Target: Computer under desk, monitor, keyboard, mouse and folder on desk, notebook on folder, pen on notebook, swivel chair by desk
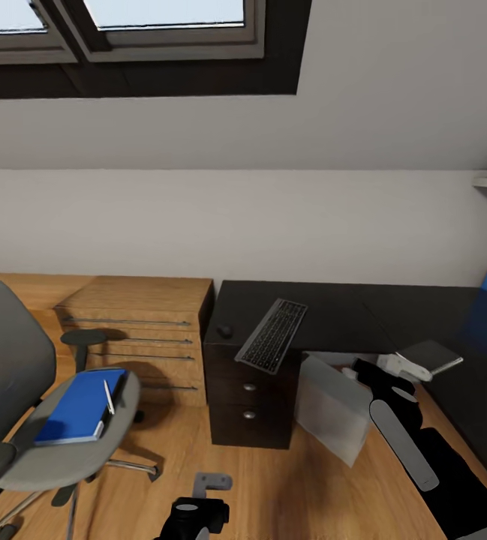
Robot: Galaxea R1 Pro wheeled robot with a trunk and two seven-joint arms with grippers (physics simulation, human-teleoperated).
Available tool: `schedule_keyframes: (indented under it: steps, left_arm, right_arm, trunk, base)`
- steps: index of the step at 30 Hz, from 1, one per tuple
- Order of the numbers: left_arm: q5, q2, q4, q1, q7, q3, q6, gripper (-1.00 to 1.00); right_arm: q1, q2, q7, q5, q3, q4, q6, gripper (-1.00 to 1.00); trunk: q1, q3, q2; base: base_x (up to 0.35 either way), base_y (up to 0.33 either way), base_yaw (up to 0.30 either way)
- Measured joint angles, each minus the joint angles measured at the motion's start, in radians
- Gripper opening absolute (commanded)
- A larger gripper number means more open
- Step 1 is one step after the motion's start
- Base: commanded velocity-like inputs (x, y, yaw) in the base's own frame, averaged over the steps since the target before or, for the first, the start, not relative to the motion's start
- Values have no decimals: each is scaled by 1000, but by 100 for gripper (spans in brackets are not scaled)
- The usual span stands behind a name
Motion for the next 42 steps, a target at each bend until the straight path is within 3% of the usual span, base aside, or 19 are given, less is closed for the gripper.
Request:
schedule_keyframes:
  steps: [32, 42]
  left_arm:
    - [-3, 0, 25, 0, -3, -5, -24, 100]
    - [-2, 0, 25, 0, -2, -4, -25, 100]
  right_arm:
    - [0, -5, 3, 4, -4, 28, 0, 100]
    - [0, -4, 10, 54, -5, 83, -13, 100]
  trunk:
    - [0, 7, 0]
    - [0, 7, 0]
  base:
    - [132, -169, -82]
    - [98, -48, -2]
